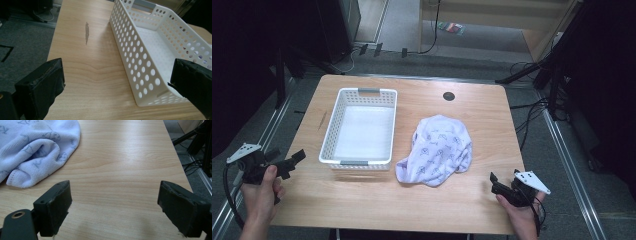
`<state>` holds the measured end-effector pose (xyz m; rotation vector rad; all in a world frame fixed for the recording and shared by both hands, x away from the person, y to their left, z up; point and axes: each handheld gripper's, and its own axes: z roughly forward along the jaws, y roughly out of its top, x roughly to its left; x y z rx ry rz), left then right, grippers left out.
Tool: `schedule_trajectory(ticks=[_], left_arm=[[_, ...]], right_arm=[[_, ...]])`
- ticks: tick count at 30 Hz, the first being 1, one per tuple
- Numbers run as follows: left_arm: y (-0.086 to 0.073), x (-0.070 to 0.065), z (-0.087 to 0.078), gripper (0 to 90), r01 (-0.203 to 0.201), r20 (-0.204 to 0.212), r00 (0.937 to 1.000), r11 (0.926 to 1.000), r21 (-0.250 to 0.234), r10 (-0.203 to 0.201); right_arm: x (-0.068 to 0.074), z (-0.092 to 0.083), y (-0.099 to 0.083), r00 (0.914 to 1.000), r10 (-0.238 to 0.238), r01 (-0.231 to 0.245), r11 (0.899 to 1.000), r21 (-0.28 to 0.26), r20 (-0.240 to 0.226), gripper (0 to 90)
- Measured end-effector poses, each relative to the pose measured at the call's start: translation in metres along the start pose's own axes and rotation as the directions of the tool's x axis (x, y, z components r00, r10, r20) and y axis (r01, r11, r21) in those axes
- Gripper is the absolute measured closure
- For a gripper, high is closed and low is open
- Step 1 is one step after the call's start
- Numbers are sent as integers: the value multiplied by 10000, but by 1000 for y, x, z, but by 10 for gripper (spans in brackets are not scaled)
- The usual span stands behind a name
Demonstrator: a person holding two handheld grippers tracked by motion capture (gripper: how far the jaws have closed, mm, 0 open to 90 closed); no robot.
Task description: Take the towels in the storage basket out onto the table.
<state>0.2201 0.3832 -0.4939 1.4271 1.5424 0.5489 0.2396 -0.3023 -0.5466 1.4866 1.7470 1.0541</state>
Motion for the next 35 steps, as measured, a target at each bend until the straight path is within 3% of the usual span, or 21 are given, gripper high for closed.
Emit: schedule_trajectory(ticks=[2, 8, 13, 18, 19, 21, 27, 29, 35], left_arm=[[-18, 4, -2, 0, -128, 45, 9999, 9994, -310, 129], [-34, 5, -4, 0, -528, -227, 9984, 9961, -700, 513], [-51, 8, 2, 0, -936, -259, 9953, 9951, -307, 928], [-53, 9, 6, 0, -797, -243, 9966, 9966, -227, 792], [-54, 7, 9, 0, -788, -447, 9959, 9968, -139, 781], [-54, 7, 8, 0, -830, -465, 9955, 9964, -191, 820], [-55, 8, 9, 0, -656, -386, 9972, 9976, -208, 647], [-55, 8, 10, 4, -636, -583, 9963, 9979, -147, 627], [-55, 8, 8, 4, -569, -520, 9971, 9981, -245, 556]], right_arm=[[0, 0, 0, 10000, -12, 12, 10000, -14, 10, 120], [0, 0, 0, 10000, 16, -16, 10000, -12, 22, 120], [-1, -1, 0, 10000, 25, -26, 10000, -66, -23, 119], [0, -1, 0, 10000, 20, -20, 10000, -26, 27, 119], [-1, -1, 0, 10000, 46, -46, 10000, -44, 5, 119], [0, -1, 0, 10000, 16, -16, 10000, -46, 7, 119], [0, -1, 0, 10000, 5, -5, 10000, -54, -12, 119], [-1, -1, -1, 10000, -18, 18, 10000, -96, -31, 119], [-1, -1, -1, 10000, -31, 30, 10000, -94, -53, 119]])
